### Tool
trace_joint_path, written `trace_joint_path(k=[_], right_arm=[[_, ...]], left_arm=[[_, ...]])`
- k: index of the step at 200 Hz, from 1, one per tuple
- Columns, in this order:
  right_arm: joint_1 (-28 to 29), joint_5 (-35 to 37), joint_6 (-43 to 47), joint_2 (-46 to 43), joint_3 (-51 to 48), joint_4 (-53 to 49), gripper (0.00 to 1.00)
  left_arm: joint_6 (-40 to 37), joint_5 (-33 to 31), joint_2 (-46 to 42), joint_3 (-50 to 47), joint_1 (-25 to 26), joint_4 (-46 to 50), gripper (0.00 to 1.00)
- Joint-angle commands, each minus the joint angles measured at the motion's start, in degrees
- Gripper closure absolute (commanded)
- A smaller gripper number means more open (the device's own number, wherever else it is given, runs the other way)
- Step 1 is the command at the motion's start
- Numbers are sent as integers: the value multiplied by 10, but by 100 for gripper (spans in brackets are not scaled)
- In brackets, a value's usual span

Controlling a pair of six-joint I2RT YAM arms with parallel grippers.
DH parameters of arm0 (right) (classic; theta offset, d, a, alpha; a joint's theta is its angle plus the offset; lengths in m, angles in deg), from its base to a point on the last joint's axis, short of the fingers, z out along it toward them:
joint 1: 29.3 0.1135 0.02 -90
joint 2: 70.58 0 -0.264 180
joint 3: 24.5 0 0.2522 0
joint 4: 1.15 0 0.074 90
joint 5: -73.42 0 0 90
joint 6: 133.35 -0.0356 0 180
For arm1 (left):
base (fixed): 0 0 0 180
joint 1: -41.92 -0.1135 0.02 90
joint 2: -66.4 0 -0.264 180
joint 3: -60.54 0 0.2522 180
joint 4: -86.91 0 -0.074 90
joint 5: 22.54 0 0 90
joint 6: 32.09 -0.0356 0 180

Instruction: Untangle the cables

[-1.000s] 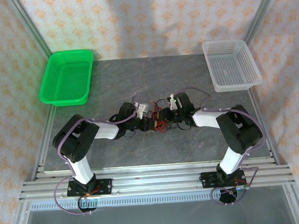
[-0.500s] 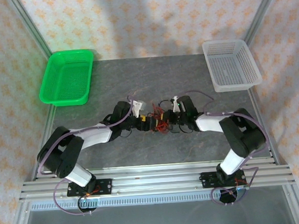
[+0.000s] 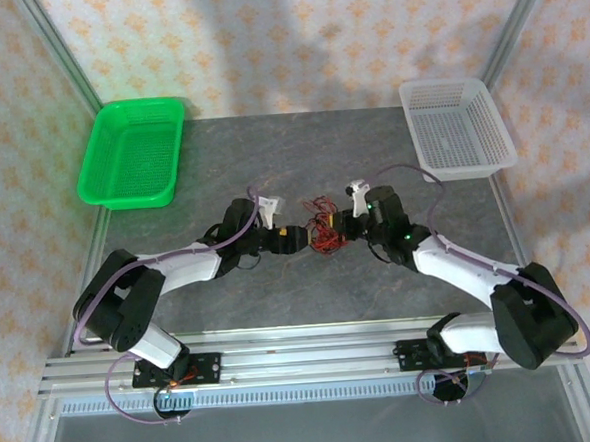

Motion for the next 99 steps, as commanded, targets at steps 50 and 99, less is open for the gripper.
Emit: trace_joint_path(k=[50, 99], right_arm=[[88, 220, -11, 37, -11, -17, 100], [116, 218, -81, 55, 20, -58, 68]], left_arm=[[52, 0, -19, -1, 2, -68, 12], [52, -55, -56, 41, 2, 28, 12]])
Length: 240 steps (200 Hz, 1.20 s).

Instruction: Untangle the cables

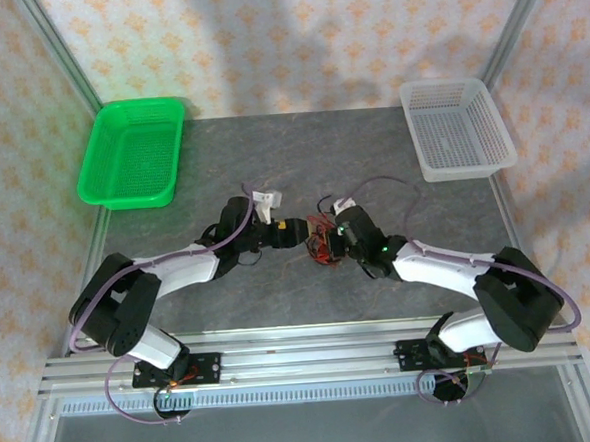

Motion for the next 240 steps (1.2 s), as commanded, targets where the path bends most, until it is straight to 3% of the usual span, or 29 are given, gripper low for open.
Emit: trace_joint_path(k=[1, 25, 48, 86, 138, 188, 240], right_arm=[[3, 28, -54, -10, 25, -33, 67], [3, 47, -107, -43, 65, -108, 36], [-7, 72, -153, -90, 97, -188, 26], [-75, 98, -195, -211, 79, -254, 24], [-203, 16, -179, -311, 24, -261, 23], [-218, 3, -166, -333, 0, -253, 22], [-220, -6, -155, -354, -26, -246, 21]], left_arm=[[5, -36, -32, 40, 2, 53, 12], [13, -48, -46, 70, 2, 111, 12], [33, -59, -51, 95, 4, 164, 12], [31, -118, -28, 166, 48, 289, 17], [35, -245, 121, 364, 163, 500, 21], [81, -310, 267, 492, 213, 579, 15], [110, -358, 337, 523, 218, 597, 11]])
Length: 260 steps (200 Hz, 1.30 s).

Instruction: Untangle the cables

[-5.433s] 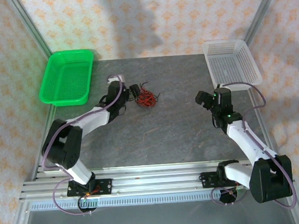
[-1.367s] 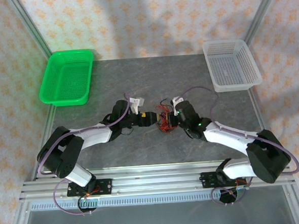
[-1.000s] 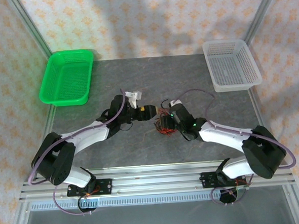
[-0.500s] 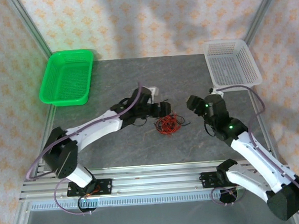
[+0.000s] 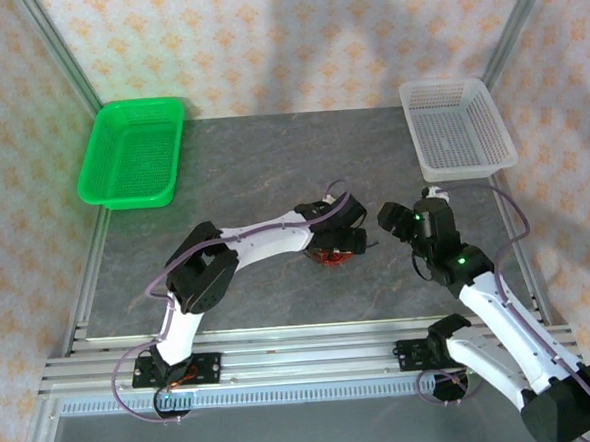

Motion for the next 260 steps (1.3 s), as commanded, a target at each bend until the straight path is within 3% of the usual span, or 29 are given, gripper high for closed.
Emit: trace_joint_path(k=[1, 23, 42, 88, 156, 206, 260], right_arm=[[-4, -7, 11, -15, -15, 4, 21], [-5, -14, 11, -18, -25, 12, 21], [-4, -21, 9, -18, -28, 18, 21], [-4, -39, 4, -19, -29, 20, 21], [-5, -103, -21, -15, -47, 63, 24], [-5, -190, -56, 21, -78, 148, 25], [-4, -317, -57, 47, -93, 267, 23]], left_arm=[[25, -53, 18, 19, 1, 44, 11], [25, -66, 41, 20, 1, 44, 12], [24, -81, 56, 15, 0, 38, 19], [17, -106, 44, -46, -16, -7, 60], [-37, -86, -52, -128, -34, -100, 99], [-104, -19, -175, -112, -35, -127, 100], [-152, 163, -271, -178, -65, -215, 100]])
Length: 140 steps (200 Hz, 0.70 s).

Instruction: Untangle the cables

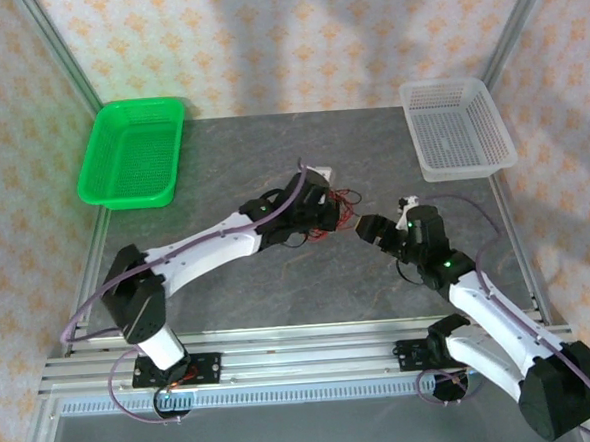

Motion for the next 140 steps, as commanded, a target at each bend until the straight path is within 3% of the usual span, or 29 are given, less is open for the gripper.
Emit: trace_joint_path(k=[1, 42, 95, 120, 140], right_arm=[[-4, -84, -5, 0, -3, 95, 23], [-4, -150, 26, 1, -8, 157, 23], [-4, -158, 22, 69, -14, 215, 28], [-4, -156, 21, 100, -13, 237, 36], [-3, -164, 15, 117, -14, 262, 53]], left_arm=[[-41, 113, -28, -48, -21, -62, 100], [-72, 196, -63, -106, -42, -125, 100], [-45, 251, -63, -119, -54, -183, 100], [-33, 266, -68, -130, -54, -211, 100], [-26, 277, -75, -146, -55, -234, 100]])
